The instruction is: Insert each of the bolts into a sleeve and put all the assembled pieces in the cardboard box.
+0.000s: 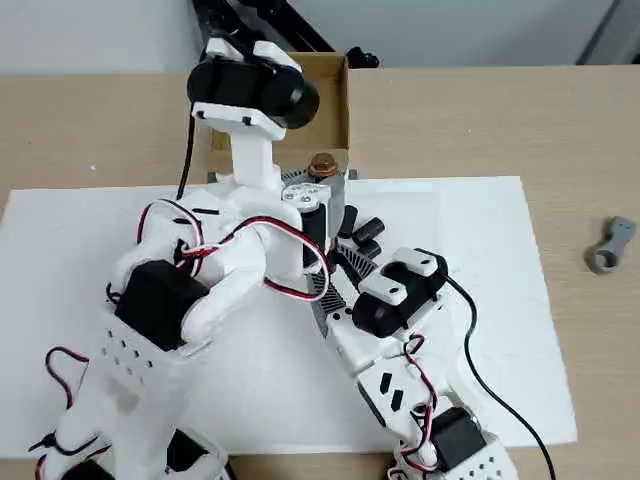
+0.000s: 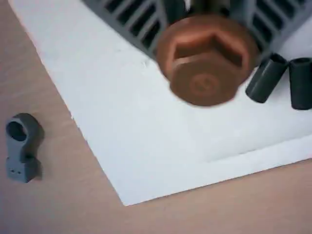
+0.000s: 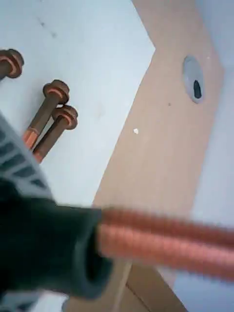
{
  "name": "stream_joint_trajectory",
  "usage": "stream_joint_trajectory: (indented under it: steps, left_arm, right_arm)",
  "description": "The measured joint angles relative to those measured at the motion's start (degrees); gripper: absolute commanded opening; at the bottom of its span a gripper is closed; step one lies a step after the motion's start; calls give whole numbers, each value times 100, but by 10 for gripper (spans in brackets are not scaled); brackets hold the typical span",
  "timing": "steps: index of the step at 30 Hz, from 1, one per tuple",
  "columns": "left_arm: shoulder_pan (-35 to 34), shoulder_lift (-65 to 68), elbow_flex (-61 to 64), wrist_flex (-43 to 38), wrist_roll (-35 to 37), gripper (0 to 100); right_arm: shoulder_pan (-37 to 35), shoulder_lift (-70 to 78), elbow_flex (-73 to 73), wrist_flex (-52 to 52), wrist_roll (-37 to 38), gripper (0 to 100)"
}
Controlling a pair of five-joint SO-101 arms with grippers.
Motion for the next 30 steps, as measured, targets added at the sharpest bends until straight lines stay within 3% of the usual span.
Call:
stream_joint_trajectory:
  steps: [15,30]
  left_arm:
    - [-422,-18,607,-396,0,5]
    - [-404,0,554,-651,149,5]
  right_arm:
    - [-18,18,9,9,0,5]
    - [0,-18,0,0,-9,5]
